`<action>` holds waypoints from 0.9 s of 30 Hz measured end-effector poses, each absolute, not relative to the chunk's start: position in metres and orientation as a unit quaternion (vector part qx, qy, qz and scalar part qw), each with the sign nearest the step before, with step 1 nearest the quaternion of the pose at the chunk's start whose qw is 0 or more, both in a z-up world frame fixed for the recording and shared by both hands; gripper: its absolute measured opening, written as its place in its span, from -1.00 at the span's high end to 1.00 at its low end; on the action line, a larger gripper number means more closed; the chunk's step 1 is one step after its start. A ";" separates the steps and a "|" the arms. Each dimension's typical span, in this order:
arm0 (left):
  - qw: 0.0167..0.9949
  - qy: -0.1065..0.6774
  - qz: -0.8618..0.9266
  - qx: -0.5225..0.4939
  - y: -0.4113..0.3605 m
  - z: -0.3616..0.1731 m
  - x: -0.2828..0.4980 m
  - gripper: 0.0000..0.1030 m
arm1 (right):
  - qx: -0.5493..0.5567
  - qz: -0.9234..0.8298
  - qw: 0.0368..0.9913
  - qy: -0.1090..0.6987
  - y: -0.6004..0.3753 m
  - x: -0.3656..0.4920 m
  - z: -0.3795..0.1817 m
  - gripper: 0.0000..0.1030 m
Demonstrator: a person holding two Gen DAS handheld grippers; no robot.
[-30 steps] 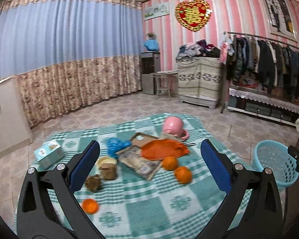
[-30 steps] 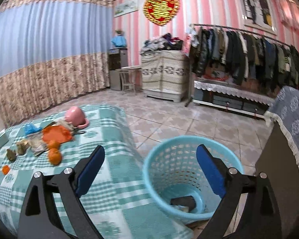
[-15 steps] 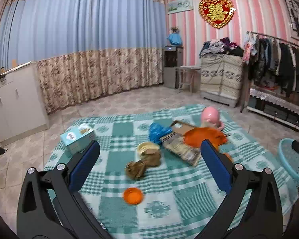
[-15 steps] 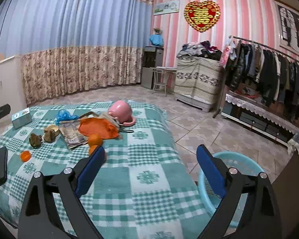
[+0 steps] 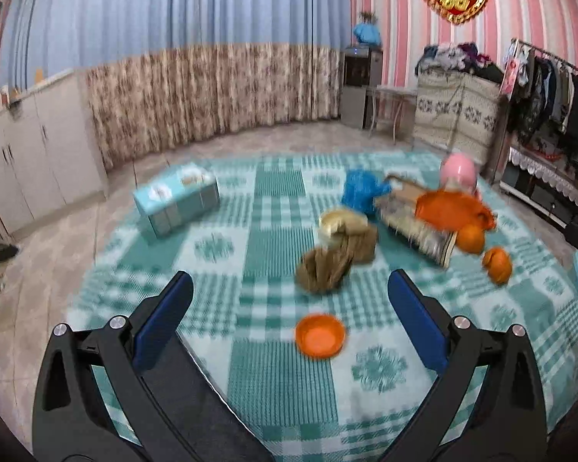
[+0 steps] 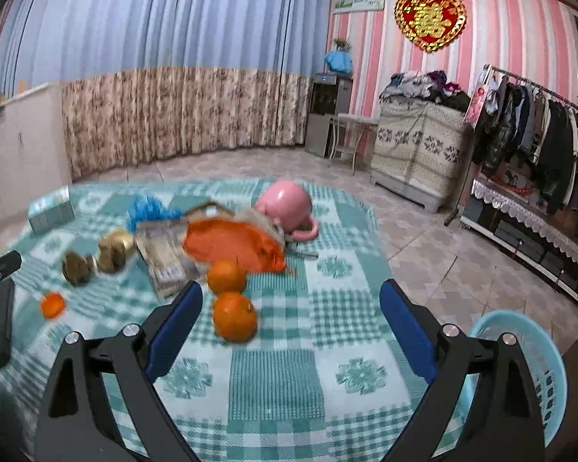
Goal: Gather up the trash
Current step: 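Move both open tools back over the checked tablecloth, then grasp the orange plastic lid with the left tool and lift it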
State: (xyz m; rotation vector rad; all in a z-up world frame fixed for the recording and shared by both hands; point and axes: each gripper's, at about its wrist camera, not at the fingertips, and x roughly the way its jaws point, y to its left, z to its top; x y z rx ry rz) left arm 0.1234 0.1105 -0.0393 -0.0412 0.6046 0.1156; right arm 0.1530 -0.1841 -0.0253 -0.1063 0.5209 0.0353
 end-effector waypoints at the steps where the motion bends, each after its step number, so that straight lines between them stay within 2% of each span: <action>1: 0.949 0.308 0.053 -0.026 0.110 -0.047 0.126 -0.90 | -0.052 0.019 0.963 0.262 -0.184 0.154 -0.029 -0.77; 9: 0.932 0.356 0.064 -0.028 0.102 -0.089 0.143 -0.85 | -0.060 0.012 0.953 0.298 -0.191 0.167 -0.055 -0.77; 12: 0.925 0.376 0.051 -0.035 0.104 -0.097 0.152 -0.51 | -0.057 0.008 0.951 0.303 -0.192 0.171 -0.059 -0.77; 14: 0.917 0.395 0.042 -0.041 0.106 -0.102 0.159 -0.36 | -0.046 0.011 0.949 0.310 -0.194 0.175 -0.063 -0.77; 16: 0.911 0.409 0.034 -0.046 0.107 -0.106 0.164 -0.10 | -0.033 0.018 0.947 0.320 -0.193 0.179 -0.068 -0.77; 19: 0.912 0.408 0.026 -0.041 0.103 -0.107 0.164 0.08 | -0.023 0.029 0.943 0.331 -0.191 0.182 -0.074 -0.77; 20: 0.912 0.407 0.023 -0.038 0.101 -0.106 0.163 0.24 | -0.023 0.033 0.942 0.334 -0.188 0.183 -0.077 -0.77; 27: 0.917 0.399 0.016 -0.023 0.093 -0.103 0.160 0.24 | -0.030 0.043 0.939 0.340 -0.176 0.186 -0.083 -0.77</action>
